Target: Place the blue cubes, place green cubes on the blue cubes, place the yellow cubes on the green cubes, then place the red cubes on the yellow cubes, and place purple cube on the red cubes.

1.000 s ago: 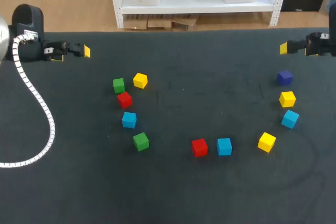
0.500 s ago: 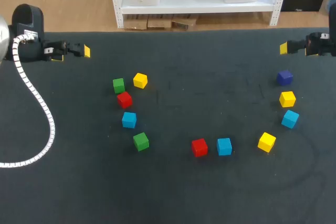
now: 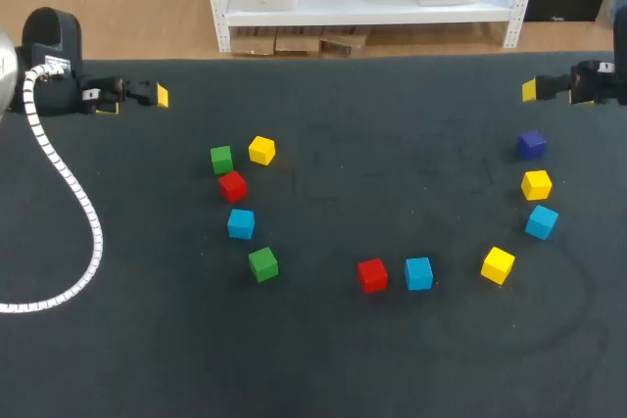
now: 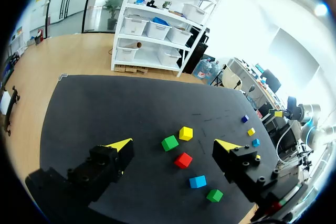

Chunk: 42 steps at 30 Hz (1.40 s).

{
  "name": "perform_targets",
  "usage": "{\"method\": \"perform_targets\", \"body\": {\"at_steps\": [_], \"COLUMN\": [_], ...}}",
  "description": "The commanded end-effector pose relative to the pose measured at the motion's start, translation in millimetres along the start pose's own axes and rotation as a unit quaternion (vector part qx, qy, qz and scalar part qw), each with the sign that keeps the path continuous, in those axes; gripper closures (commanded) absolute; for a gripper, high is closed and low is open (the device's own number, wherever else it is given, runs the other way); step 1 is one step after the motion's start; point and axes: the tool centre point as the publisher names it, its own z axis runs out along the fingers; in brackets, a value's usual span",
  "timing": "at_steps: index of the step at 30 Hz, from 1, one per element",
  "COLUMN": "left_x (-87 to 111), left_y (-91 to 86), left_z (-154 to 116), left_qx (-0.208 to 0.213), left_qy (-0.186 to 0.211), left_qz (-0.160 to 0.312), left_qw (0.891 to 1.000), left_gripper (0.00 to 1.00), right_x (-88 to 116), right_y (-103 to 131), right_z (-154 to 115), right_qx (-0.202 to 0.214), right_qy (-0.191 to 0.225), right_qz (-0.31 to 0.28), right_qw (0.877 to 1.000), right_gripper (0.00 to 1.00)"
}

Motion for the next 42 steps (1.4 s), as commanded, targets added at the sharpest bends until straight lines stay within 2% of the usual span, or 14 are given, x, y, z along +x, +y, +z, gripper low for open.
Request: {"method": "perform_targets", "body": {"at_steps": [1,18,20,29,36,42], "left_x": [1.2,1.2,1.2,1.2,1.2,1.2], "left_y": [2.4,2.4,2.4,2.4,2.4,2.4], "left_z": [0,0,0,0,0,0], "left_qx": [0.005,0.005,0.005,0.005,0.005,0.005], "left_qy": [-0.003,-0.003,-0.003,-0.003,-0.003,-0.003], "left_qz": [0.001,0.001,0.001,0.001,0.001,0.001], "left_qw": [1.0,1.0,1.0,1.0,1.0,1.0], "left_gripper": [0.0,0.0,0.0,0.0,0.0,0.0], "right_x": [0,0,0,9,37,66], "right_y": [0,0,1,18,36,37], "right_z": [0,0,4,3,-6,-12], "right_qx": [0.0,0.0,-0.002,0.047,0.087,0.145], "right_qy": [0.0,0.0,0.012,0.054,0.112,0.149], "right_qz": [0.0,0.0,-0.005,-0.066,-0.164,-0.208], "right_qw": [1.0,1.0,1.0,0.995,0.976,0.956], "right_gripper": [0.0,0.0,0.0,0.0,0.0,0.0]}}
